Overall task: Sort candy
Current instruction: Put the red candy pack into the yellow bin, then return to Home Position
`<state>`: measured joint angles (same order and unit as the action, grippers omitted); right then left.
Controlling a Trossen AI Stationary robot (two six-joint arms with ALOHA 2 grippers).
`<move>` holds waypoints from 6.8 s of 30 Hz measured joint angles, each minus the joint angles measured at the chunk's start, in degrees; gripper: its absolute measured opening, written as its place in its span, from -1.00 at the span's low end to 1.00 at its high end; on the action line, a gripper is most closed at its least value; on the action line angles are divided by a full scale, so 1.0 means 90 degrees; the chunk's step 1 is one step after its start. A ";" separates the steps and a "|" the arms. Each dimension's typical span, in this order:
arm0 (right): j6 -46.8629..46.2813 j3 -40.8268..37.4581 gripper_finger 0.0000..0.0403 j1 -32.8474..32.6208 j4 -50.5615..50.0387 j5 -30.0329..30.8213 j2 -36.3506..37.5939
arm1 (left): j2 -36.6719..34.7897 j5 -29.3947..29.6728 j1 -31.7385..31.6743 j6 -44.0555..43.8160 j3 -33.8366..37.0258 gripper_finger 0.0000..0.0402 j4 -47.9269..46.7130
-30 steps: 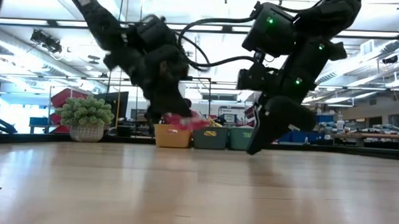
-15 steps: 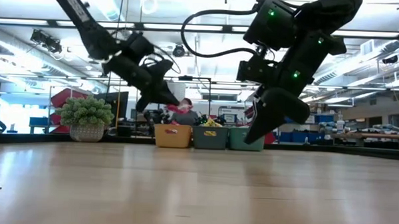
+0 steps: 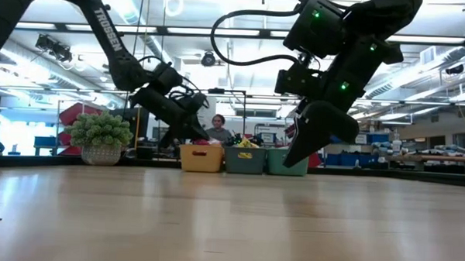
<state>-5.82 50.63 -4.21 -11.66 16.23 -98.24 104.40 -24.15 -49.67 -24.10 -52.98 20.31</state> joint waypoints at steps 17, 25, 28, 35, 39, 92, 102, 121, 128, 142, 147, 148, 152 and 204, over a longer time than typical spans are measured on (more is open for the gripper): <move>-0.0002 0.0000 -0.90 -0.0017 -0.0080 0.0000 0.0000 | -0.0086 -0.0169 0.0024 0.0495 -0.0060 -0.07 -0.0257; -0.0025 0.0000 -0.90 -0.0019 -0.0149 -0.0037 0.0000 | -0.0904 -0.0226 0.0019 0.0999 -0.0060 0.04 -0.1061; -0.0019 0.0000 -0.90 -0.0017 -0.0148 -0.0049 0.0000 | -0.1197 0.0043 0.0049 0.1143 -0.0060 0.04 -0.1296; 0.0060 0.0002 -0.94 -0.0019 0.0012 -0.0051 0.0000 | -0.0787 0.0358 0.0336 0.1041 -0.0061 -0.19 -0.0697; 0.0122 0.0002 -0.97 -0.0022 0.0109 -0.0053 0.0000 | -0.0395 0.0539 0.0314 0.1065 -0.0372 -0.52 -0.0912; 0.0441 0.0002 -0.96 -0.0024 0.0623 -0.0053 0.0000 | 0.0065 0.2068 0.0867 0.2515 -0.1529 -1.00 -0.3613; 0.1280 0.0001 -1.00 0.0113 0.1173 -0.0308 0.0037 | -0.1141 0.2089 0.1377 0.2796 -0.1106 -1.00 -0.2873; 0.1795 -0.1981 -1.00 0.1411 0.4444 -0.2449 0.1707 | -0.3340 0.1267 0.2545 0.3076 0.2713 -1.00 0.2357; 0.1614 -0.3086 -1.00 0.1192 0.5206 -0.0952 0.3176 | -0.3792 0.1269 0.2825 0.3081 0.3308 -1.00 0.2725; 0.1204 -0.4848 -1.00 0.0788 0.5657 -0.1193 0.4952 | -0.3966 0.1339 0.3096 0.3110 0.3644 -1.00 0.2952; 0.1128 -0.5123 -1.00 0.1209 0.5672 -0.1624 0.5425 | -0.3966 0.1332 0.3118 0.3131 0.3639 -1.00 0.2950; 0.1145 -0.5183 -1.00 0.1283 0.5653 -0.1630 0.5504 | -0.3966 0.1330 0.3119 0.3130 0.3639 -1.00 0.2953; 0.1200 -0.5331 -1.00 0.1481 0.5630 -0.1639 0.5816 | -0.3966 0.1330 0.3123 0.3129 0.3639 -1.00 0.2949; 0.1005 -0.5588 -1.00 0.2115 0.1384 -0.1811 1.0501 | -0.9615 0.2571 0.3466 0.3123 0.5834 -1.00 0.0522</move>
<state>3.22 0.34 14.83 0.80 -0.07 -3.73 17.86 -1.02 -18.47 4.01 -0.47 25.01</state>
